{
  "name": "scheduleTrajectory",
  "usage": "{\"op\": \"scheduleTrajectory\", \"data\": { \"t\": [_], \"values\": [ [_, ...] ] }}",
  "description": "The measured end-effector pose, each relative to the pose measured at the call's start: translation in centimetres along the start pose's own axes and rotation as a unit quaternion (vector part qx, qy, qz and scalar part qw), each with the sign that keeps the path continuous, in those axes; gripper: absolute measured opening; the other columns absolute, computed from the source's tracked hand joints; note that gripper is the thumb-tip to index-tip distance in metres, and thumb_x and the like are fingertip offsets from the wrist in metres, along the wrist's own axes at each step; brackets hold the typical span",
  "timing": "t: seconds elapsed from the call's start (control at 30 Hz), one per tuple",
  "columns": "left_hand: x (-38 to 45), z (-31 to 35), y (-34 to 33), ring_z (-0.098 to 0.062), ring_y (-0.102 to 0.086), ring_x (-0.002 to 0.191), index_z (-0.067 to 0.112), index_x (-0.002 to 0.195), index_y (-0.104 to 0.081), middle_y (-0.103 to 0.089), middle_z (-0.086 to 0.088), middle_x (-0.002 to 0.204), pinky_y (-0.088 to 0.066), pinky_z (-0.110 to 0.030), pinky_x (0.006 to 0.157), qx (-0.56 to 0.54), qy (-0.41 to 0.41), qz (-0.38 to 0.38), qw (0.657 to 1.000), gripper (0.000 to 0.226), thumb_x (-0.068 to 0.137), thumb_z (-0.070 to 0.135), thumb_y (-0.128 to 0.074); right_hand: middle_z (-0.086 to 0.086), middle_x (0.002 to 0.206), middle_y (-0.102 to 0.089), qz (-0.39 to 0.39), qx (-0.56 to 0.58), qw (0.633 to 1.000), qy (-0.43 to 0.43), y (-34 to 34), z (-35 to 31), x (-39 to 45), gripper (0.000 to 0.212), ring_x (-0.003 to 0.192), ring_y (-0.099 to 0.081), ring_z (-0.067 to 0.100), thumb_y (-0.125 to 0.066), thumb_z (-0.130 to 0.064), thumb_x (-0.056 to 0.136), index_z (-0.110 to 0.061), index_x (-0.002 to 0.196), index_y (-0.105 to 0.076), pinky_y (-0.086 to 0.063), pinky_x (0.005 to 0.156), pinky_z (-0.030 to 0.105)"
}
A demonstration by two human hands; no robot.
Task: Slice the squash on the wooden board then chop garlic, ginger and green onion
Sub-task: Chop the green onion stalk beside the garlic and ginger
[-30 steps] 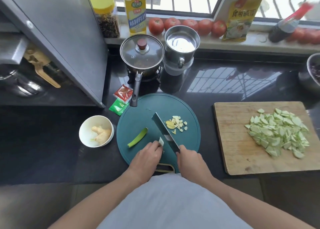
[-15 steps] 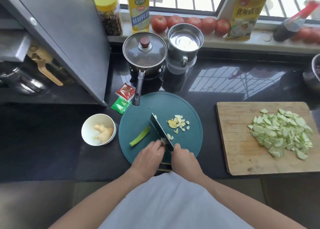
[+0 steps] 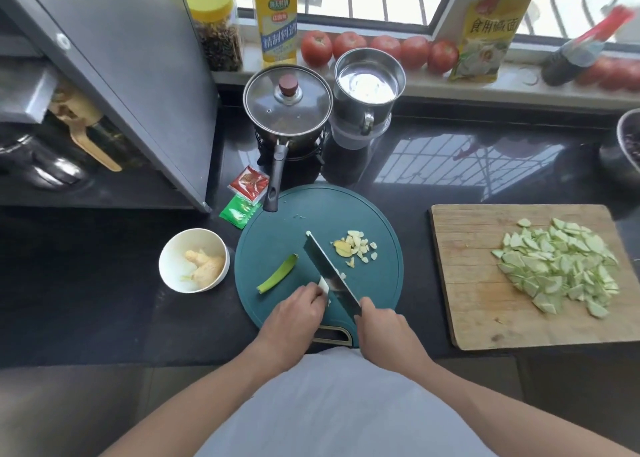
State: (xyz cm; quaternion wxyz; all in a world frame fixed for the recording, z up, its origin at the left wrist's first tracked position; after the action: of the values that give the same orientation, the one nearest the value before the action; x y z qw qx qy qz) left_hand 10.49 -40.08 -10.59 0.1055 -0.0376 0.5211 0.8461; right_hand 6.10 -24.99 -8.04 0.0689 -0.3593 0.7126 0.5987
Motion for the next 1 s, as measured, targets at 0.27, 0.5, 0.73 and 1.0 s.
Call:
{"op": "scheduleTrajectory", "data": {
  "t": [0.27,0.5,0.73,1.0],
  "values": [
    [0.4,-0.2,-0.3,-0.028,-0.056,0.097,0.005,0.114,-0.062,-0.055,-0.008,0.110,-0.056,-0.044,0.069,-0.008,0.000,-0.025,1.000,0.032,0.083,-0.003,-0.060,0.003,0.072,-0.044,-0.004,0.001,0.999,-0.042,-0.8,-2.0,2.4,0.018,0.062,-0.042,0.027,-0.041,-0.010,0.093,-0.019,0.085,-0.028,-0.027,0.051,0.036],
    [0.1,-0.4,0.0,-0.028,-0.055,0.094,0.006,0.110,-0.061,-0.053,-0.009,0.107,-0.054,-0.045,0.069,0.002,-0.001,-0.014,1.000,0.027,0.084,-0.002,-0.059,0.005,0.076,-0.049,0.036,0.065,0.997,-0.036,0.7,-2.5,3.1,0.015,0.068,-0.043,0.034,-0.037,-0.022,0.100,-0.020,0.088,-0.029,-0.031,0.057,0.039],
    [0.5,-0.1,0.3,-0.025,-0.056,0.077,0.008,0.093,-0.063,-0.055,-0.006,0.091,-0.048,-0.036,0.050,-0.006,0.005,0.035,0.999,0.032,0.070,-0.013,-0.070,0.002,0.071,-0.049,-0.011,0.004,1.000,-0.005,-0.4,0.1,-0.1,0.017,0.062,-0.045,0.032,-0.034,-0.029,0.102,-0.022,0.088,-0.028,-0.038,0.058,0.040],
    [0.8,-0.3,0.0,-0.027,-0.056,0.079,0.007,0.093,-0.064,-0.053,-0.007,0.090,-0.050,-0.040,0.052,-0.030,0.010,0.013,0.999,0.028,0.073,-0.010,-0.072,0.000,0.067,-0.039,-0.023,0.007,0.999,-0.041,-1.8,-1.0,1.3,0.021,0.066,-0.046,0.032,-0.040,-0.013,0.091,-0.023,0.083,-0.023,-0.029,0.051,0.036]
  ]
}}
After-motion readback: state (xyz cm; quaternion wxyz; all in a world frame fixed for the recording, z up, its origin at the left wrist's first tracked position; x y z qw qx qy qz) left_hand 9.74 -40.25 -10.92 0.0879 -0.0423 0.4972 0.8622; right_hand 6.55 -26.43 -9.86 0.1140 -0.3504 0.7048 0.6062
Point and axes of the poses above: each hand's wrist, its own x-axis towards the middle knuckle, its own y-axis out of the back of the hand, z = x × y, the point moved 5 cm from there along x, towards the middle knuckle
